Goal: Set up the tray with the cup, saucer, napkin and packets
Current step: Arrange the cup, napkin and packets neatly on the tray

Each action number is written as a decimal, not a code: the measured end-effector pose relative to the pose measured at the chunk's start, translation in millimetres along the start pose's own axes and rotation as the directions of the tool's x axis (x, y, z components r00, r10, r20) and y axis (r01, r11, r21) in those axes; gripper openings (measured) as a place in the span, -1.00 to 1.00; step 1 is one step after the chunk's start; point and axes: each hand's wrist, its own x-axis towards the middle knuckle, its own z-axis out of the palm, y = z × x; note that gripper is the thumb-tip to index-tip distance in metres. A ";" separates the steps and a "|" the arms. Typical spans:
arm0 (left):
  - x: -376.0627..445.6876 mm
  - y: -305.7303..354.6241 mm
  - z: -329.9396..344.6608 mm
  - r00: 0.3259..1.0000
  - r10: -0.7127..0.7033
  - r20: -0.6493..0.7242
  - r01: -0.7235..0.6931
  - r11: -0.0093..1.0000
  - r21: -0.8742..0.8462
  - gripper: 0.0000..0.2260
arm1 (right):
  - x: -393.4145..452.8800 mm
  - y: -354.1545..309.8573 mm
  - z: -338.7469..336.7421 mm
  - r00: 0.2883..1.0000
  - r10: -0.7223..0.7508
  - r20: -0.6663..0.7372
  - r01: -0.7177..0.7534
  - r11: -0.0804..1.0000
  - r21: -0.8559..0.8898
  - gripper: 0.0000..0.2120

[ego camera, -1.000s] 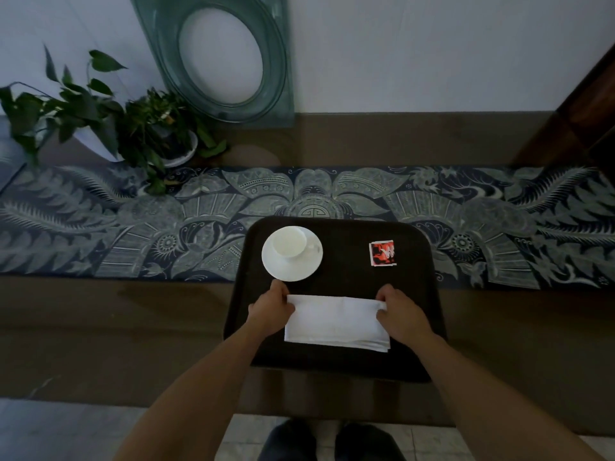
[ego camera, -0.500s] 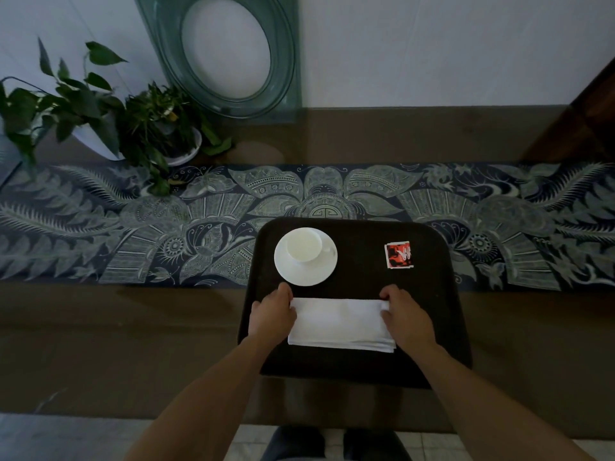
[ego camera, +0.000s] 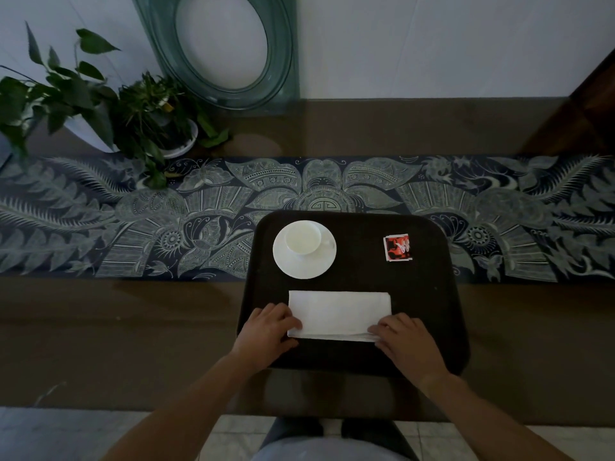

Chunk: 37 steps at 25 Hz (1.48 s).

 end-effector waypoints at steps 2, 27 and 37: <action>-0.3 0.1 -2.2 0.998 0.054 -0.027 -0.053 0.998 0.042 -0.74 | -0.8 -0.3 -0.3 0.999 -0.026 0.032 0.027 0.999 -0.026 -0.65; -7.1 -6.8 4.0 0.963 0.262 -0.057 -0.239 0.935 0.263 -0.93 | -16.2 -13.7 -4.4 0.998 -0.054 -0.039 0.048 0.989 -0.137 -0.57; -14.5 -2.8 7.8 0.971 0.223 -0.079 -0.205 0.960 0.188 -0.89 | -21.2 -8.8 -2.8 0.998 -0.019 -0.062 0.013 0.996 -0.093 -0.59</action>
